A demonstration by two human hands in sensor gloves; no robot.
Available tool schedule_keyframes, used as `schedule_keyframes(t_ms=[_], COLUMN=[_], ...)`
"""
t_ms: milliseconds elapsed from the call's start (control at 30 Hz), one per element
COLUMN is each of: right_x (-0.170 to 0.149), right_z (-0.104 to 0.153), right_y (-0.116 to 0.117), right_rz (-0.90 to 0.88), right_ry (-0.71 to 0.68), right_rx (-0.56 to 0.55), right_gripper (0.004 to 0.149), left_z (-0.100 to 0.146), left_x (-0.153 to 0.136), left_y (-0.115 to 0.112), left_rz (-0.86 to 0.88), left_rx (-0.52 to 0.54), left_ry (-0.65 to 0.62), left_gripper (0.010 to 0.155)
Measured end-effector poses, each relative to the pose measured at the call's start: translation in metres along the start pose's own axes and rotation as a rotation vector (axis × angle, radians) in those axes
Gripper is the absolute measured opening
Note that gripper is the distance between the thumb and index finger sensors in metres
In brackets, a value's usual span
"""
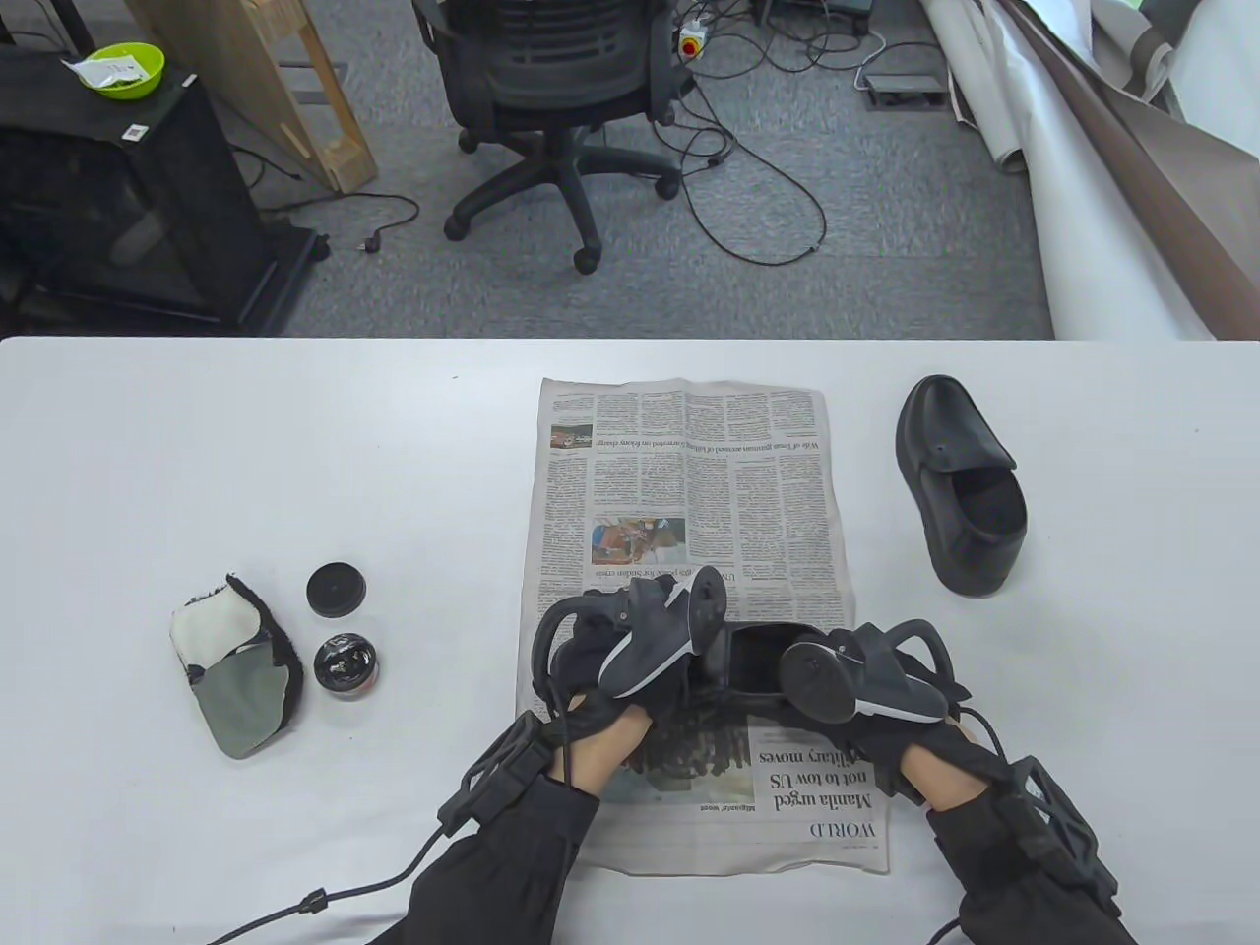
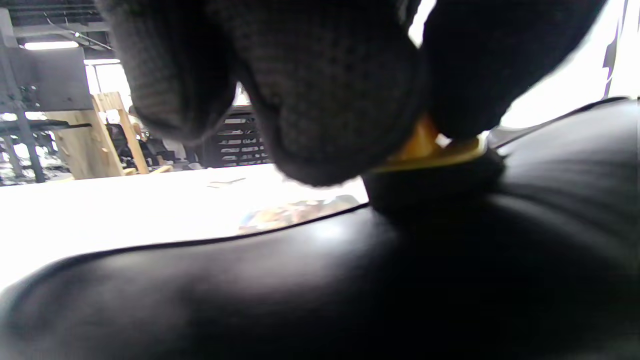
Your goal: Dip and apply built-in sponge shoe polish on shoes
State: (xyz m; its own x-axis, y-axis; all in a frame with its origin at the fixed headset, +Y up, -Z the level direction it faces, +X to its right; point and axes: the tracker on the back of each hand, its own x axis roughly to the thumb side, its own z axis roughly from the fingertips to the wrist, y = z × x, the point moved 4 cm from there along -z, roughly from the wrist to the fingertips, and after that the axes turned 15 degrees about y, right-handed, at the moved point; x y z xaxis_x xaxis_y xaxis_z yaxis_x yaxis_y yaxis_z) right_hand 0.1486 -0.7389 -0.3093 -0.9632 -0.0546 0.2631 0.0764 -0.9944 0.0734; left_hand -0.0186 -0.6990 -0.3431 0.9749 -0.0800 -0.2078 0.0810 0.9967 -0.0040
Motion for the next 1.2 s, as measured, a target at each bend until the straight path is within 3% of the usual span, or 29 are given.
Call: schedule_keyframes(t_ms=[300, 567, 667, 833, 1000, 1200], right_x=[0.0, 0.0, -0.001, -0.001, -0.001, -0.001], right_z=[0.001, 0.001, 0.001, 0.001, 0.0, 0.0], right_y=[0.0, -0.001, -0.001, -0.001, 0.0, 0.0], right_rz=[0.008, 0.011, 0.008, 0.005, 0.0, -0.006], right_ry=[0.01, 0.014, 0.014, 0.013, 0.004, -0.005], right_rx=[-0.014, -0.016, -0.014, -0.012, -0.004, 0.006], right_gripper=[0.038, 0.038, 0.039, 0.038, 0.038, 0.038], left_z=[-0.018, -0.005, 0.007, 0.031, 0.044, 0.032], left_x=[-0.049, -0.063, -0.06, -0.036, -0.012, -0.001], left_y=[-0.011, -0.004, -0.001, -0.005, 0.003, 0.011], left_rz=[-0.089, -0.13, -0.114, 0.062, 0.126, 0.2], left_rx=[-0.084, -0.104, -0.121, -0.266, -0.25, -0.171], left_ry=[0.124, 0.092, 0.025, -0.142, -0.176, -0.136], left_gripper=[0.05, 0.049, 0.049, 0.049, 0.05, 0.05])
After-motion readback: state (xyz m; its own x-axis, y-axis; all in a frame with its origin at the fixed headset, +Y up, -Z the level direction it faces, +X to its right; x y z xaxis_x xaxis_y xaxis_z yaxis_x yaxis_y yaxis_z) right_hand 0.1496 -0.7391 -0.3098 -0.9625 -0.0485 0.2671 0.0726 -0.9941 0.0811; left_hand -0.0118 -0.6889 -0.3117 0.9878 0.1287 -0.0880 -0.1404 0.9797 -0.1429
